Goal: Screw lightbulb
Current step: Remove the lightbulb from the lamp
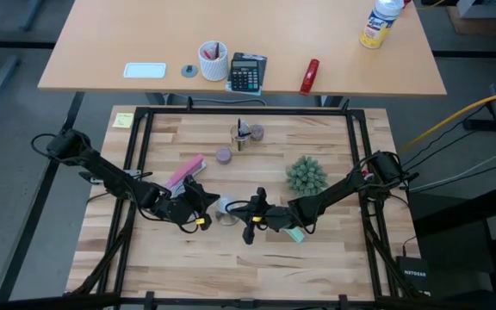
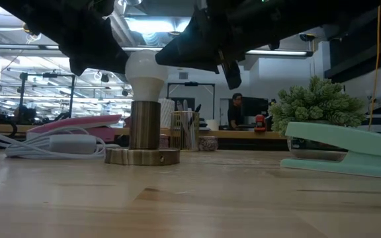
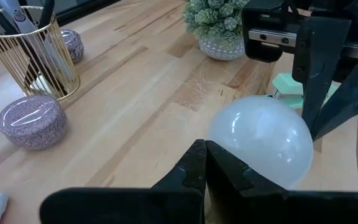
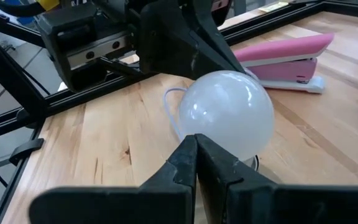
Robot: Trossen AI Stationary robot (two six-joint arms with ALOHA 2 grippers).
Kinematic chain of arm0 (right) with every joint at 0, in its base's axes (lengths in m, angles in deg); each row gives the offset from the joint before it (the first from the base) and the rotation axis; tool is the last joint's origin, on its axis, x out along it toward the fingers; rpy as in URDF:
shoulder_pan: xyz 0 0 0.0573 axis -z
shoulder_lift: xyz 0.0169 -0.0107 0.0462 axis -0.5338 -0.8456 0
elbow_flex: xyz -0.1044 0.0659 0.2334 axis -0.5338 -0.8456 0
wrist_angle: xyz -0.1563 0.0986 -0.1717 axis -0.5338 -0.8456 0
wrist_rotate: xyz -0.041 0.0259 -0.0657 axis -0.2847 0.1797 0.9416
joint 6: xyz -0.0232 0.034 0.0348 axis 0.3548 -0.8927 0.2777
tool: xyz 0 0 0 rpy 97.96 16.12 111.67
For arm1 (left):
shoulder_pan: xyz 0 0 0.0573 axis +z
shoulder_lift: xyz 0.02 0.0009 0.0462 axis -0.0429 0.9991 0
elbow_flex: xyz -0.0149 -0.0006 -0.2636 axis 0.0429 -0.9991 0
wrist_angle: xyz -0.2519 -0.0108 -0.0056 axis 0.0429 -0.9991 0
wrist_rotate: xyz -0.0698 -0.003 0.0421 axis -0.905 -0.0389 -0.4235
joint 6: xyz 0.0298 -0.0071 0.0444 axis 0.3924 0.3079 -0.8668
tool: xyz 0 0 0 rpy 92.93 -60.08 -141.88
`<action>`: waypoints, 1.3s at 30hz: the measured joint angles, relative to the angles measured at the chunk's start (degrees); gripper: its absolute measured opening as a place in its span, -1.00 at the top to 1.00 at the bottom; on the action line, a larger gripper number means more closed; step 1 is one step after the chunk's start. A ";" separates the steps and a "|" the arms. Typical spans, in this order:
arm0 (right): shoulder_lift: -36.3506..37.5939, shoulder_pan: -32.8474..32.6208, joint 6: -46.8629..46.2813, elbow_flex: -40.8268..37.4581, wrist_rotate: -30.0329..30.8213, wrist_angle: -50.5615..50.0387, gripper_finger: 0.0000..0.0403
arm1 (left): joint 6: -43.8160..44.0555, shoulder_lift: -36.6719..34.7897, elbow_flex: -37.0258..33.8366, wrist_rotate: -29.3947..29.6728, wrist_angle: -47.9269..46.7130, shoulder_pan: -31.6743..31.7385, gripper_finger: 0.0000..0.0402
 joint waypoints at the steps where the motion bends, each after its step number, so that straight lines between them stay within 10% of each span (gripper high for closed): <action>1: 0.01 -0.01 -0.03 0.00 0.02 -0.08 0.93 | 0.08 0.00 0.00 -0.01 0.00 -0.01 0.99; 39: 0.57 3.48 2.33 -0.11 10.37 -1.30 0.93 | 3.00 -0.04 0.13 -0.63 -0.11 -4.47 0.99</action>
